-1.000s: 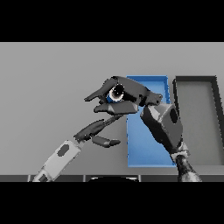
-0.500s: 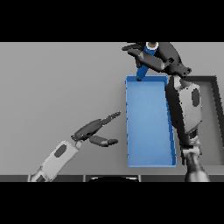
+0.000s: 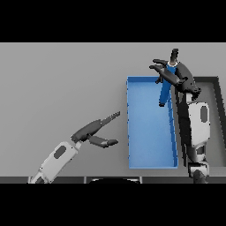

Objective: Pick up the blue pipe and place it into the blue bin.

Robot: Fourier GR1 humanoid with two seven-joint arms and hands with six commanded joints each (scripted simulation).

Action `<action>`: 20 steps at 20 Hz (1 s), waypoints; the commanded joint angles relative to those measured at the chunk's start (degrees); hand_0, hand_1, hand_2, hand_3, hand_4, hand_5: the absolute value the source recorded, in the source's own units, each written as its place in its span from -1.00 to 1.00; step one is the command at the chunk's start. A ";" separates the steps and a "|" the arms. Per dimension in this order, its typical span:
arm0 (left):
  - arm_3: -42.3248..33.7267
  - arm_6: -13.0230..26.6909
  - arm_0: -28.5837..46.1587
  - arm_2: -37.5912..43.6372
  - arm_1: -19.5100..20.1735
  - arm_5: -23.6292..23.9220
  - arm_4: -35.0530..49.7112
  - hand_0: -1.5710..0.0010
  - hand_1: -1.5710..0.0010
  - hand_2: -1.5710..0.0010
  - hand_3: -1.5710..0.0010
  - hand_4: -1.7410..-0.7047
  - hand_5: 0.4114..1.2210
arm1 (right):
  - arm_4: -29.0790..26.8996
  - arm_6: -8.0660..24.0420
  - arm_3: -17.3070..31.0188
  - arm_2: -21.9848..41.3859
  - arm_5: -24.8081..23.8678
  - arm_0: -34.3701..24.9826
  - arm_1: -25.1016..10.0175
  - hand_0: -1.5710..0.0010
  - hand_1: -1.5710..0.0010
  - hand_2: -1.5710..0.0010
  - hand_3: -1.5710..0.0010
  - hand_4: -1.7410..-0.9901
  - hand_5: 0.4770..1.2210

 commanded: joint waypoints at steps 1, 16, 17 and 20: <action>-0.51 -0.10 0.58 -0.57 -0.09 0.09 -0.36 1.00 1.00 1.00 1.00 0.76 -0.86 | -0.45 0.01 -0.10 2.00 -2.49 2.06 -0.62 -1.00 -1.00 -1.00 -1.00 -0.36 1.00; -1.26 1.35 0.44 -1.08 -0.44 0.94 -1.10 1.00 1.00 1.00 1.00 0.77 -0.84 | -32.04 0.01 3.68 43.59 -23.98 4.33 -24.19 0.39 0.42 0.44 0.66 0.27 0.78; -1.50 1.23 0.91 -1.75 -0.82 1.01 -1.42 1.00 1.00 1.00 1.00 0.76 -0.84 | -30.90 0.02 2.44 44.81 -22.29 3.79 -25.23 0.51 0.54 0.56 0.73 0.35 0.65; -1.06 1.59 0.54 -1.06 -0.41 0.71 -0.81 1.00 1.00 1.00 1.00 0.76 -0.84 | -27.28 0.02 1.07 48.74 -19.75 2.07 -27.53 0.75 0.76 0.77 0.86 0.44 0.32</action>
